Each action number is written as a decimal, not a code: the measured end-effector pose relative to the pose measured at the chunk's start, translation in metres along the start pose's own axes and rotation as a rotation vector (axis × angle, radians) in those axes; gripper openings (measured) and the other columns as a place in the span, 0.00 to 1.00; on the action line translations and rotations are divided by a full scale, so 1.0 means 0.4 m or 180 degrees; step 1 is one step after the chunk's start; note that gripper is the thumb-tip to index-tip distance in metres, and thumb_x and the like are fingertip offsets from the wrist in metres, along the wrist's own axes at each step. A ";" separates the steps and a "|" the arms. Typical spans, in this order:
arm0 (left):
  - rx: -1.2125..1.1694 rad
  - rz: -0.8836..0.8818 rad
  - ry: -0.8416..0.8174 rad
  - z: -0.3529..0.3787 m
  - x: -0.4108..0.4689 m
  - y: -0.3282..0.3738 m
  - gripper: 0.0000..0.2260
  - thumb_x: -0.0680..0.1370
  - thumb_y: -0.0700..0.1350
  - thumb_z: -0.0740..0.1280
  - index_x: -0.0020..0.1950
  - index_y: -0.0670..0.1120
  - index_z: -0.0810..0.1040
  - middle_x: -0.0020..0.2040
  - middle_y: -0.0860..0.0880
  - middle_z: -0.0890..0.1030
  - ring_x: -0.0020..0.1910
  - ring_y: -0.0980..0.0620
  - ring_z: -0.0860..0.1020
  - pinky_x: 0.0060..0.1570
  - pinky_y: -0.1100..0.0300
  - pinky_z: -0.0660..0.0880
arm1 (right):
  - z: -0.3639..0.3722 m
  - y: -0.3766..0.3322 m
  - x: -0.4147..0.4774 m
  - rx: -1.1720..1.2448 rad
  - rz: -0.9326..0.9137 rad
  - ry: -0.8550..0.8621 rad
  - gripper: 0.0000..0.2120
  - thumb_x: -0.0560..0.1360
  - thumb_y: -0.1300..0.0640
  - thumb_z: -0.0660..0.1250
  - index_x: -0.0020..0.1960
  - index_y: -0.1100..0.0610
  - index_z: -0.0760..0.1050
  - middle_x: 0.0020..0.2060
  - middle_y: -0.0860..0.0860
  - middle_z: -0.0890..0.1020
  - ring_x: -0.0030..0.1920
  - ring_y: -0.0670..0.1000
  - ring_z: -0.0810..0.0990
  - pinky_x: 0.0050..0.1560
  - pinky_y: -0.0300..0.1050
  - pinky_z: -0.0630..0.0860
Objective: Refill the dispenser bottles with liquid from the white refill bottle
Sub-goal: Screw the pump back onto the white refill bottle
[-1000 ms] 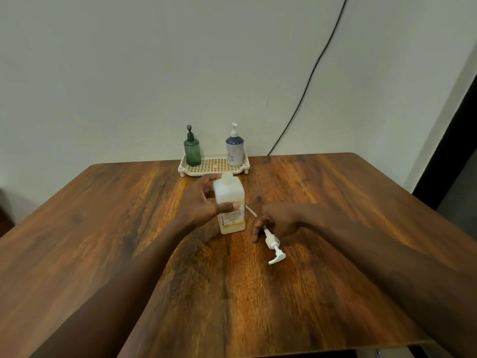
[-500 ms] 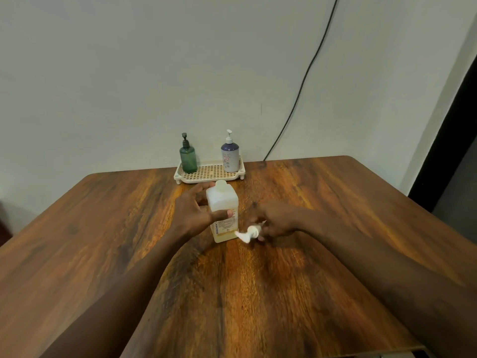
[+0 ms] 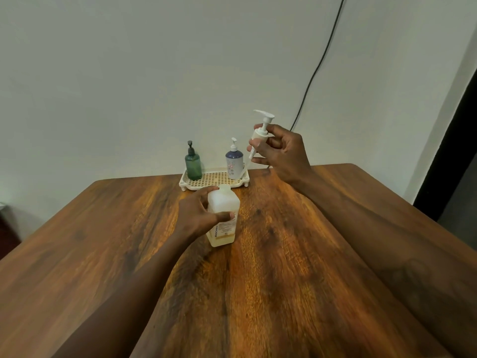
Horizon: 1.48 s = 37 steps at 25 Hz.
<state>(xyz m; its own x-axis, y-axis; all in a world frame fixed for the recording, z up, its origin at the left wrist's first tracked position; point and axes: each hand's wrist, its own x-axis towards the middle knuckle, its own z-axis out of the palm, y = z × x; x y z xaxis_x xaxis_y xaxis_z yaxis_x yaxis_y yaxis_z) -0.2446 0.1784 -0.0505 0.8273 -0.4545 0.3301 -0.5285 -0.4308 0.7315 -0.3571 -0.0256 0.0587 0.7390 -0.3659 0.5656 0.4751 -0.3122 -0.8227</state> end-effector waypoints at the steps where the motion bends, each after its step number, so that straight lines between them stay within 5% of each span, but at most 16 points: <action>1: 0.0047 -0.0008 -0.0025 0.000 0.004 0.005 0.41 0.63 0.57 0.83 0.74 0.53 0.74 0.66 0.49 0.82 0.56 0.55 0.77 0.45 0.64 0.77 | 0.005 -0.013 0.004 0.0030 -0.0078 0.0024 0.17 0.79 0.63 0.70 0.67 0.61 0.76 0.51 0.58 0.86 0.52 0.53 0.87 0.47 0.51 0.85; 14: -0.0181 0.0239 0.0021 -0.012 0.007 0.058 0.41 0.64 0.54 0.84 0.74 0.50 0.74 0.66 0.48 0.82 0.55 0.56 0.78 0.40 0.70 0.73 | 0.025 -0.027 0.013 -0.0027 0.0136 -0.0446 0.17 0.80 0.64 0.69 0.69 0.63 0.76 0.55 0.61 0.85 0.54 0.55 0.87 0.51 0.55 0.85; 22: -0.0108 0.0000 0.0034 -0.026 0.013 0.011 0.41 0.63 0.54 0.84 0.74 0.52 0.73 0.67 0.48 0.81 0.61 0.52 0.79 0.44 0.67 0.75 | -0.005 -0.049 0.051 0.0083 -0.0048 0.0224 0.16 0.80 0.62 0.69 0.67 0.63 0.76 0.51 0.60 0.85 0.51 0.55 0.87 0.46 0.54 0.85; 30: -0.0258 0.0256 -0.0027 -0.030 -0.002 0.063 0.39 0.65 0.52 0.84 0.73 0.51 0.74 0.64 0.49 0.82 0.54 0.58 0.78 0.35 0.75 0.73 | 0.031 -0.012 0.028 -0.0372 0.0021 -0.0443 0.17 0.78 0.63 0.72 0.66 0.61 0.79 0.52 0.58 0.86 0.51 0.53 0.87 0.47 0.49 0.85; 37: -0.0644 0.0410 0.0062 -0.058 -0.003 0.123 0.37 0.65 0.52 0.84 0.72 0.54 0.75 0.53 0.55 0.84 0.47 0.67 0.82 0.40 0.73 0.77 | 0.060 0.034 0.020 -0.0890 0.0107 -0.1080 0.17 0.78 0.61 0.72 0.66 0.58 0.80 0.58 0.51 0.85 0.58 0.46 0.84 0.59 0.49 0.82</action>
<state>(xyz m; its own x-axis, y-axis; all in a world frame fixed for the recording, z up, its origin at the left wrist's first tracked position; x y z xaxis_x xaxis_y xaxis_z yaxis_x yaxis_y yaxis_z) -0.2672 0.1759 -0.0012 0.7601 -0.4796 0.4384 -0.5826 -0.2042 0.7867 -0.3333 -0.0116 0.0509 0.8890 -0.0858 0.4498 0.3351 -0.5474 -0.7668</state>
